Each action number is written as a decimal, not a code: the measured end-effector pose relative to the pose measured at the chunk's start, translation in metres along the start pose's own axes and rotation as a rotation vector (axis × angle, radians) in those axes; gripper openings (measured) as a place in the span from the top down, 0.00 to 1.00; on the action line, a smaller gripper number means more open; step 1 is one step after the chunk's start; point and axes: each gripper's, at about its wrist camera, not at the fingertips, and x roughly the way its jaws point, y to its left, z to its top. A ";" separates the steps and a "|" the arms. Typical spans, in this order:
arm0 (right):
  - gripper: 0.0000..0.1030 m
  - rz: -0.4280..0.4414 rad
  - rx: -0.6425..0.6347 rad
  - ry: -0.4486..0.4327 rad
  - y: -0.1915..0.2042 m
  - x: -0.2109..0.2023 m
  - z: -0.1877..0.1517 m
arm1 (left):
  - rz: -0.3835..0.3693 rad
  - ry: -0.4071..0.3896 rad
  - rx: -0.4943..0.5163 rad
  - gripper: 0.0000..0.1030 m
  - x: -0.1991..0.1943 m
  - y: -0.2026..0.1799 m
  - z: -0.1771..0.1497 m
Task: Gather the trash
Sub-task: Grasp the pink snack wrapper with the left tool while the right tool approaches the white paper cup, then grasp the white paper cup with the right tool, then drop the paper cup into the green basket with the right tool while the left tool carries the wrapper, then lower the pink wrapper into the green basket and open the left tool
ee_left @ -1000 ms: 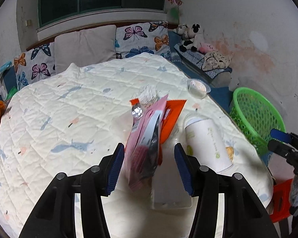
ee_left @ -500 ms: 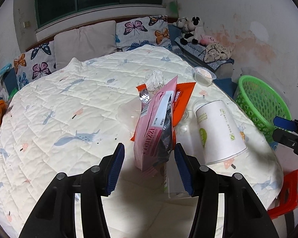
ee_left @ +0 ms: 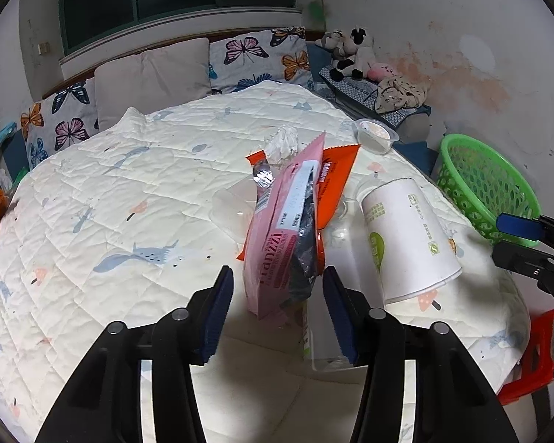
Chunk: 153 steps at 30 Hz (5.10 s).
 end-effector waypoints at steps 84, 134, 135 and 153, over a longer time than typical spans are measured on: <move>0.41 0.051 0.206 -0.061 -0.069 -0.039 0.026 | -0.231 -0.135 0.037 0.83 -0.053 -0.074 0.030; 0.40 -0.295 0.362 -0.003 -0.235 -0.028 -0.021 | -0.417 -0.026 0.147 0.83 0.025 -0.229 0.088; 0.40 -0.294 0.363 -0.003 -0.235 -0.029 -0.021 | -0.420 -0.022 0.147 0.83 0.027 -0.231 0.088; 0.38 -0.266 0.358 -0.068 -0.227 -0.058 -0.020 | -0.441 0.032 0.138 0.83 0.054 -0.251 0.097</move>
